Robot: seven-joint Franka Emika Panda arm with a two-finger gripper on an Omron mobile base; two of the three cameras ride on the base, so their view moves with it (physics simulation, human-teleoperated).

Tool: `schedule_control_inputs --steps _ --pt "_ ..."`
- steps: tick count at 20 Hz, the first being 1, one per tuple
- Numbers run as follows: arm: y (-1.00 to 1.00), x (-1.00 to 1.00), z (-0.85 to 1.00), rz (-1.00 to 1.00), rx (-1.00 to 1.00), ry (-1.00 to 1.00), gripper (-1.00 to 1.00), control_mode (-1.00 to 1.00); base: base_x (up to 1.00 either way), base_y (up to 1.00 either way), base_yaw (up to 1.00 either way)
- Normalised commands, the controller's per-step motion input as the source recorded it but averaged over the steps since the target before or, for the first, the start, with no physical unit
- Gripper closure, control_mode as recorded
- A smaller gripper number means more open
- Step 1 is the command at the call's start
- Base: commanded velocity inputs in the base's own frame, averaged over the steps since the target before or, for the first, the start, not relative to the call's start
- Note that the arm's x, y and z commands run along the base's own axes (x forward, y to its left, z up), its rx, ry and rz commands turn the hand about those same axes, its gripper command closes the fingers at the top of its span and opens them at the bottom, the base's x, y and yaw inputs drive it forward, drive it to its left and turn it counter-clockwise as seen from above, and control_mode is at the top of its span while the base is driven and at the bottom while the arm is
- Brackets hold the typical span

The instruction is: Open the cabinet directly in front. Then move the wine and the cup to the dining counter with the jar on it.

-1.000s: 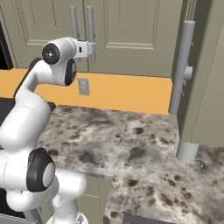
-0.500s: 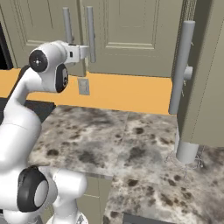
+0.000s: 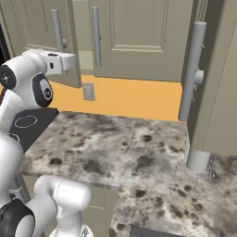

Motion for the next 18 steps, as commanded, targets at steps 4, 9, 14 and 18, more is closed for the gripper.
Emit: schedule_control_inputs --steps 4,9,14,18 --pt "0.91 -0.92 0.47 -0.13 0.0 -0.04 1.0 -1.0 0.0 0.0 0.0" --pt "1.0 -0.98 0.23 -0.12 -0.05 -0.08 1.0 -1.0 0.0 0.0 0.0" --pt "1.0 -0.93 0.25 -0.12 -0.07 -0.04 1.0 -1.0 0.0 0.0 0.0" --pt "1.0 -0.73 0.25 -0.18 -0.06 0.0 1.0 -1.0 0.0 0.0 0.0"
